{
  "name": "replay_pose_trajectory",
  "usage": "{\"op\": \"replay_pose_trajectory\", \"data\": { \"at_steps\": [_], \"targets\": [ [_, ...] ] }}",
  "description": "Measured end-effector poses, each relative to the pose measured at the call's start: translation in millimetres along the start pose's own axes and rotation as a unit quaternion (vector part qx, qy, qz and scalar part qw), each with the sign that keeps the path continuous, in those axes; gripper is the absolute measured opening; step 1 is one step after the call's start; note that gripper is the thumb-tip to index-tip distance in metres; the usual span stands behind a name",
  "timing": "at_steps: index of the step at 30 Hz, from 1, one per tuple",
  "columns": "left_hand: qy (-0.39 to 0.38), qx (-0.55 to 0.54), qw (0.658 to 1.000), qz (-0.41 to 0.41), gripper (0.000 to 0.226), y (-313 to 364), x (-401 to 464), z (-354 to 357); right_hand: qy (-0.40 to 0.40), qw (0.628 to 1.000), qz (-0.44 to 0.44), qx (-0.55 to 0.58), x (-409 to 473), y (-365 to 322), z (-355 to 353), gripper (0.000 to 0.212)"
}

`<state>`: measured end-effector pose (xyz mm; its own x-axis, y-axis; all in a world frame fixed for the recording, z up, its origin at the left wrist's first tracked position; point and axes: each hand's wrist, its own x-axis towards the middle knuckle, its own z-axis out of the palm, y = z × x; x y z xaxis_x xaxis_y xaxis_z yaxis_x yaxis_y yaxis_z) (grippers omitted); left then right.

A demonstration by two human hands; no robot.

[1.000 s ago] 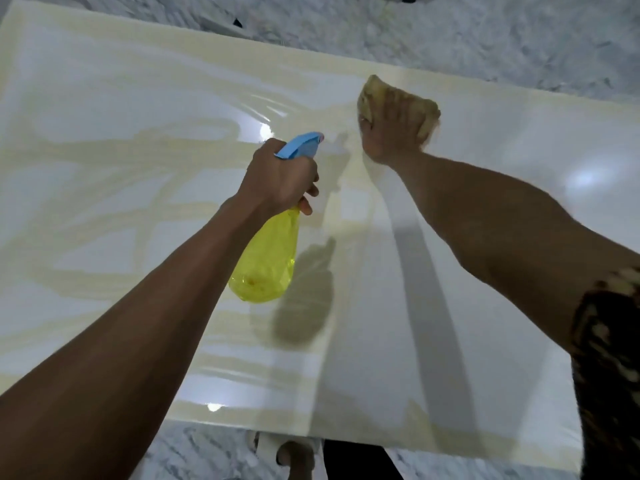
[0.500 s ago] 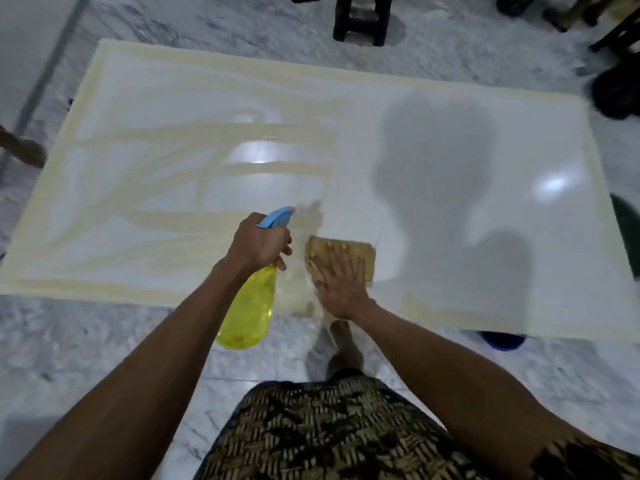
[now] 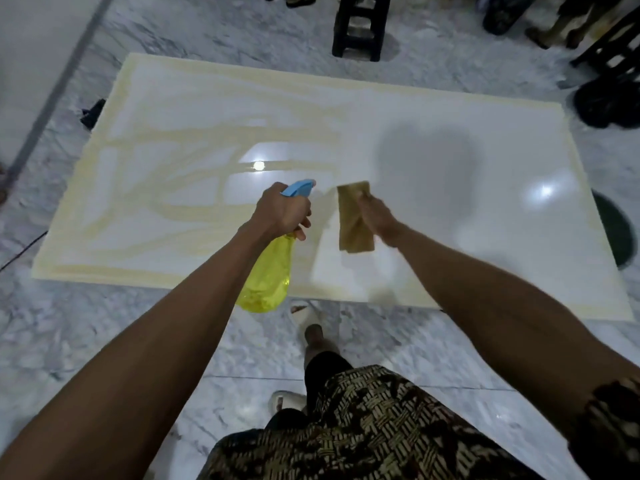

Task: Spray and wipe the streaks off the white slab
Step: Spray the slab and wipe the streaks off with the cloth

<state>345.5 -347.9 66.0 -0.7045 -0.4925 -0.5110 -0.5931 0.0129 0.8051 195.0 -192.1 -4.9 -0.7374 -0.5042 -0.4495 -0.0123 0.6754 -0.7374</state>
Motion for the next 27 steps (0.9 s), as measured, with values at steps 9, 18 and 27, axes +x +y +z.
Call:
{"op": "replay_pose_trajectory", "data": {
  "at_steps": [9,18,27],
  "targets": [
    [-0.019,-0.032,0.999,0.038,0.062,60,123,-29,0.079,0.993,-0.079,-0.050,219,-92,-83,0.064],
    [-0.012,-0.013,0.998,0.059,0.053,57,268,-47,0.095,0.937,0.002,-0.335,441,-28,-21,0.094],
    [-0.033,0.012,0.999,0.018,0.045,37,235,-55,0.105,0.932,-0.097,-0.333,295,3,45,0.068]
  ]
}}
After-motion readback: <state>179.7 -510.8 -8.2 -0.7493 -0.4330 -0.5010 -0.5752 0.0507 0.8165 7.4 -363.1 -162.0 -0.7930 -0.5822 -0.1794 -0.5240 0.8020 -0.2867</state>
